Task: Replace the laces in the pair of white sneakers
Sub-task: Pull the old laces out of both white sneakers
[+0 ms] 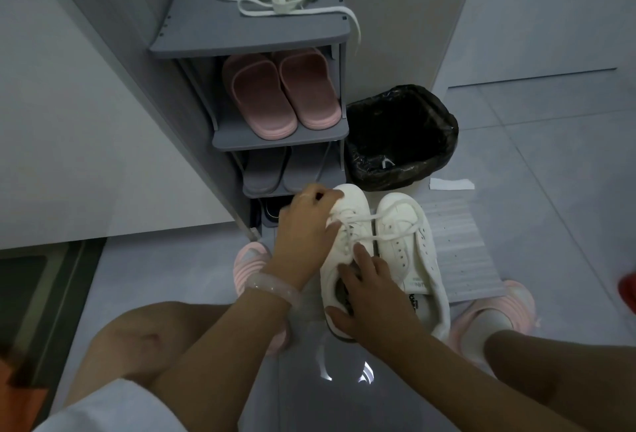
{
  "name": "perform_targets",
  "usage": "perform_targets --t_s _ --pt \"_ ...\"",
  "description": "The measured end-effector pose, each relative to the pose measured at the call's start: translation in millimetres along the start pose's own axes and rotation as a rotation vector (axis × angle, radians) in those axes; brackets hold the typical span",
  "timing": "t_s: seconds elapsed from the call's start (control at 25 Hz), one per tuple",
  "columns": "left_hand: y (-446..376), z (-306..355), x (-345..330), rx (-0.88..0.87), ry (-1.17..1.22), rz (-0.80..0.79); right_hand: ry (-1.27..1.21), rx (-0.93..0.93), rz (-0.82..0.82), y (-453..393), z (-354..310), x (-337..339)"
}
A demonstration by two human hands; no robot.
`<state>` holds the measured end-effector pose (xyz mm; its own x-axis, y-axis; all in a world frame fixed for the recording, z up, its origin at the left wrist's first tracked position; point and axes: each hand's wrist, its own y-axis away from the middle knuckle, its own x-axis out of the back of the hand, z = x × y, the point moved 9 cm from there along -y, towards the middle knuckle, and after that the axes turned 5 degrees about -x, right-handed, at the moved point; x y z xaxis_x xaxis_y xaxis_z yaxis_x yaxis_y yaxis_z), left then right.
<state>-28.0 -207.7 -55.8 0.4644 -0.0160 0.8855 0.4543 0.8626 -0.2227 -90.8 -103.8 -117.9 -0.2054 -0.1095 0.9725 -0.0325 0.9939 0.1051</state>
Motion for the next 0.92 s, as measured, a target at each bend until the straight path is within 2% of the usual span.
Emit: perform_targets --t_s 0.08,0.12,0.16,0.28,0.32,0.44,0.48,0.52,0.64,0.68,0.84,0.92 --pt "24.6 -29.4 -38.0 0.369 0.323 -0.291 -0.015 -0.010 0.021 1.4 0.9 1.5" --pt "35.8 -31.4 -52.3 0.433 0.358 -0.378 -0.022 -0.017 0.024 1.9 0.6 2.1" --pt "40.0 -27.0 -58.5 0.409 0.323 -0.396 -0.029 -0.025 0.018 2.2 0.6 1.6" --pt "26.6 -5.0 -51.1 0.209 0.156 -0.310 -0.034 -0.040 -0.016 1.7 2.4 -1.7" --pt "19.4 -6.2 -39.7 0.202 0.160 -0.221 -0.026 -0.045 -0.026 1.6 2.2 -2.5" --pt "1.1 -30.2 22.4 0.315 0.258 0.232 0.016 -0.060 -0.054 1.2 2.1 -3.6" --pt "1.8 -35.8 27.4 0.339 0.308 0.268 0.019 -0.057 -0.058 1.3 1.0 -3.9" --pt "4.5 -37.9 19.8 0.364 0.366 0.205 0.015 -0.054 -0.068 1.5 0.0 -4.3" --pt "28.5 -24.4 -43.0 0.440 0.478 -0.241 0.024 -0.052 -0.054 1.4 0.0 -1.7" --pt "33.1 -20.7 -53.9 0.409 0.434 -0.292 0.016 -0.057 -0.050 1.2 -0.1 -1.5" --pt "27.1 -2.2 -56.0 0.211 0.181 -0.317 -0.005 -0.052 -0.053 1.3 -1.4 -2.8" --pt "18.5 8.3 -36.0 0.152 0.167 -0.191 0.017 -0.043 -0.092 2.0 -1.5 -5.5"
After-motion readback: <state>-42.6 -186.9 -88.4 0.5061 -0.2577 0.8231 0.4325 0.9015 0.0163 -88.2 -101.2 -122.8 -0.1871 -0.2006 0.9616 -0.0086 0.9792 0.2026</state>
